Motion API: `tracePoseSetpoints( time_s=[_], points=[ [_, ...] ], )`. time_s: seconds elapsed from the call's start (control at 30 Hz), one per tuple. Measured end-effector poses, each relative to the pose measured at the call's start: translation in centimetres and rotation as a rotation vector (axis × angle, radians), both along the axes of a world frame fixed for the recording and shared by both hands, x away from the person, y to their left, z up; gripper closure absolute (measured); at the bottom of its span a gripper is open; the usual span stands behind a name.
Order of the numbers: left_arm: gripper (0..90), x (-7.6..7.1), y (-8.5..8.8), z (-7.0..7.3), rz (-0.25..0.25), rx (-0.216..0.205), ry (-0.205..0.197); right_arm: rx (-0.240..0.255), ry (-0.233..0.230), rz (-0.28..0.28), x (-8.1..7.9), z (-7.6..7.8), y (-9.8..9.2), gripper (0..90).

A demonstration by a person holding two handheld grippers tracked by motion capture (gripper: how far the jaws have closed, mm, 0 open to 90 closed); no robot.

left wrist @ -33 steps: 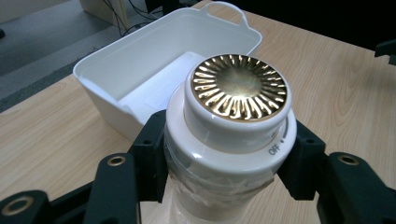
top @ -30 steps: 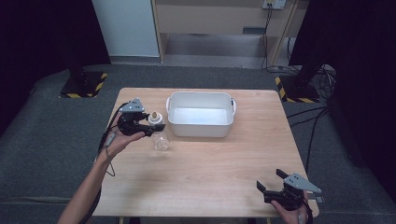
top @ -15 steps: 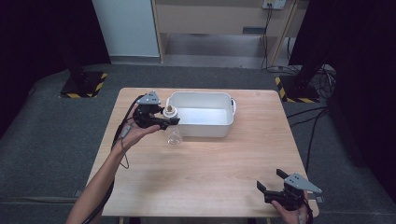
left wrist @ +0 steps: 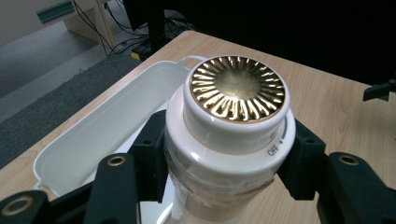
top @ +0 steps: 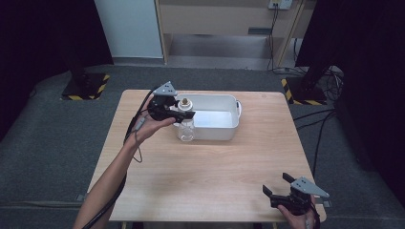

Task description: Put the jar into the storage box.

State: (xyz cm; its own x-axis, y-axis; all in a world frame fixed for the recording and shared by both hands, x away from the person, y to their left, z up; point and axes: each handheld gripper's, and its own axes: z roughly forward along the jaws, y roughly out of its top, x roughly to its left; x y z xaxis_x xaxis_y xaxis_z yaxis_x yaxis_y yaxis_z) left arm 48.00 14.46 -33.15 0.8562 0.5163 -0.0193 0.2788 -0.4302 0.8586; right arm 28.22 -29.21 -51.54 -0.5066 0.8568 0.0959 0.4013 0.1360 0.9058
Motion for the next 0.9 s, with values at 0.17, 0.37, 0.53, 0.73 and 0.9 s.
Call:
tracePoseSetpoints(
  time_s=[0.17, 0.37, 0.53, 0.73, 0.9],
  points=[
    [42.9, 1.1, -0.6, 0.9, 0.019, 0.000, 0.000, 0.002, 0.002, 0.000, 0.0, 0.0, 0.0, 3.9],
    [42.9, 2.6, -1.4, 1.7, 0.050, -0.011, -0.005, 0.003, 0.001, 0.002, 0.1, -0.1, -0.1, 3.9],
    [42.9, 3.7, -2.2, 1.9, 0.090, -0.013, -0.013, 0.005, 0.003, 0.001, 0.1, -0.1, 0.0, 4.0],
    [42.9, 5.0, -3.1, 1.6, 0.146, -0.017, -0.011, 0.009, 0.004, 0.004, 0.1, -0.1, -0.1, 3.9],
    [42.9, 6.6, -3.7, 0.4, 0.228, -0.023, 0.011, 0.015, 0.006, 0.000, 0.1, -0.1, -0.2, 3.9]
  ],
)
